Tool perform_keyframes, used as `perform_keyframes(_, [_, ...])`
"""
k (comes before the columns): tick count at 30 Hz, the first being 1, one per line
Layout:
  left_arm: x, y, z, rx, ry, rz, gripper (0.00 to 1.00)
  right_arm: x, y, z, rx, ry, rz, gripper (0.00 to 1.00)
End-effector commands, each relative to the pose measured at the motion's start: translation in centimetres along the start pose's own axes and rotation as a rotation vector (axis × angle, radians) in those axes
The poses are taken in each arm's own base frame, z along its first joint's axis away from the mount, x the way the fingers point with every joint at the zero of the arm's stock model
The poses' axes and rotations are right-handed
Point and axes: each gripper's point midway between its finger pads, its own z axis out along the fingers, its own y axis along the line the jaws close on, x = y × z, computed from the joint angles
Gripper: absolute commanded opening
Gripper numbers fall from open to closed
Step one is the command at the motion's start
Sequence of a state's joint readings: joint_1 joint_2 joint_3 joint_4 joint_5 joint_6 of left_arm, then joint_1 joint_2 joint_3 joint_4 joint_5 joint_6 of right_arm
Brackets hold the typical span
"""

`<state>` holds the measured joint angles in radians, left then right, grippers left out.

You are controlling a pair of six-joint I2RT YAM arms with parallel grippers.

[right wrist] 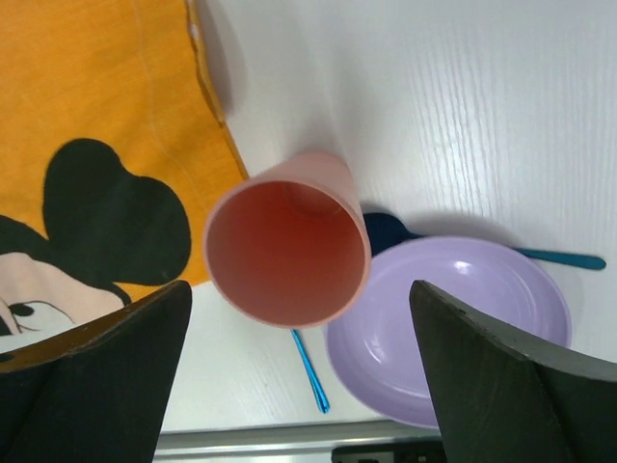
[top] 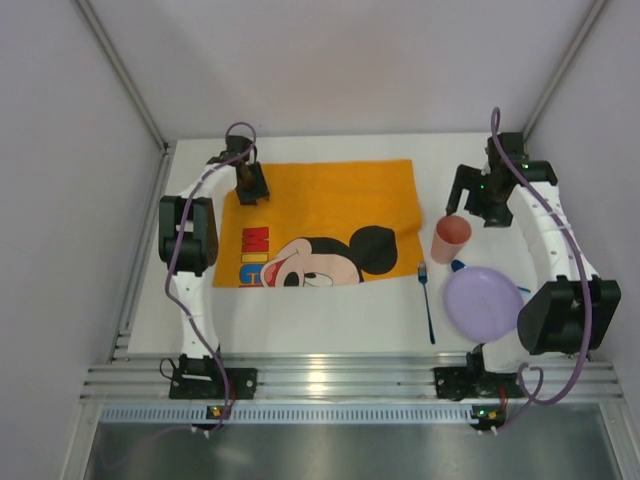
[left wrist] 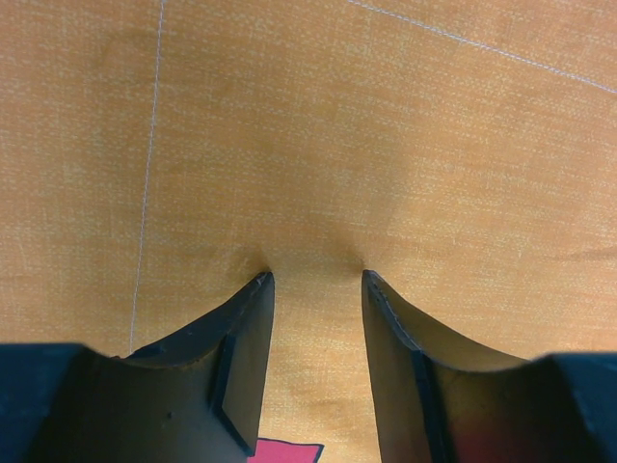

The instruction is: Set the dinner table for one person

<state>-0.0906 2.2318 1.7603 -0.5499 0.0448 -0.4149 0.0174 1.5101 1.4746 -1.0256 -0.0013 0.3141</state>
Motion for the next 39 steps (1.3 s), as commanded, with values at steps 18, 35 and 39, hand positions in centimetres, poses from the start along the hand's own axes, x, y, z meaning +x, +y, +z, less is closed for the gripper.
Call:
perform_keyframes(18, [1.8,-2.9,-7.5,0.096,0.011,0.005,0.49,1.8,-2.8,6.0,0.141,0.080,0.015,0.00])
perform_keyframes(35, [5.6,-5.1,-10.6,0.157,0.057,0.066,0.47,-10.5,11.4,4.5,-0.006,-0.151,-0.123,0.00])
perform_keyframes(39, [6.3,-5.0,-11.7,0.166,0.065,0.079,0.47,-12.9,14.0,7.7,-0.035,-0.188,-0.115,0.00])
